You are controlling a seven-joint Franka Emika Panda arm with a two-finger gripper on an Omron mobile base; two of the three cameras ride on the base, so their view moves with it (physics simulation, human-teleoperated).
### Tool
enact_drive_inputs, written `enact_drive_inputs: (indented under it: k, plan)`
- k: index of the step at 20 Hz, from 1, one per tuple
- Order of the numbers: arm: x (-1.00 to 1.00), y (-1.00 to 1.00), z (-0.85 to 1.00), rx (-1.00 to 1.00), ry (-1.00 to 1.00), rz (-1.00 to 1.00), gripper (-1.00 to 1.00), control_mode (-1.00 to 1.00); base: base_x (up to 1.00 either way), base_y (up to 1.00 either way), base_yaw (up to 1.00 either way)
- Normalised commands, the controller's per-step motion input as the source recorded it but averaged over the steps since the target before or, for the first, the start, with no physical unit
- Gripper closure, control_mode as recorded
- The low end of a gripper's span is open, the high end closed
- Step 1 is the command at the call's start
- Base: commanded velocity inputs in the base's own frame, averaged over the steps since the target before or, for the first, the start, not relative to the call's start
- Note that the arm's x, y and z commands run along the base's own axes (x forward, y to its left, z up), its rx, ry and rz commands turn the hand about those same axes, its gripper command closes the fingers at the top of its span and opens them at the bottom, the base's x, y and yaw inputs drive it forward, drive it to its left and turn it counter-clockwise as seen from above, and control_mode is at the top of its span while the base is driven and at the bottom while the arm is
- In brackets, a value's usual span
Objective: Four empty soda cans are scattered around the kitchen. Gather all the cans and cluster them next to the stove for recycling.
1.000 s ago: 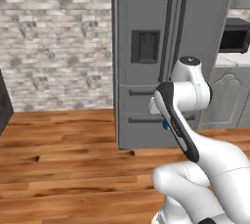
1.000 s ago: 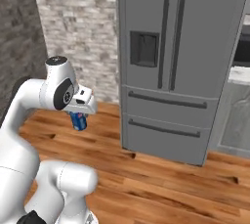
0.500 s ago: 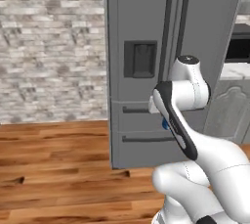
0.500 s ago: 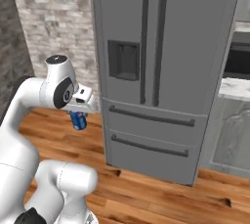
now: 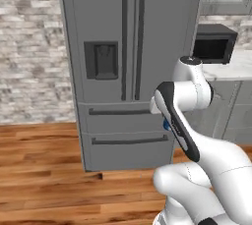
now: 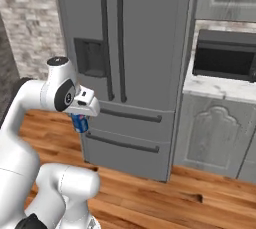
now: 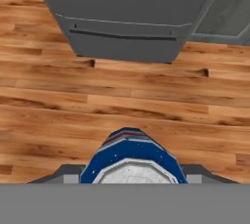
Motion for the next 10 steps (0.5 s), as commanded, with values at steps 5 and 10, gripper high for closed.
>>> enact_drive_inputs:
  k: [5,10]
  plan:
    - [0.00,0.00,0.00,0.00,0.00,0.00,1.00,1.00,0.10,-0.85,-0.01]
    - [0.00,0.00,0.00,0.00,0.00,0.00,1.00,1.00,0.15,-0.87,-0.01]
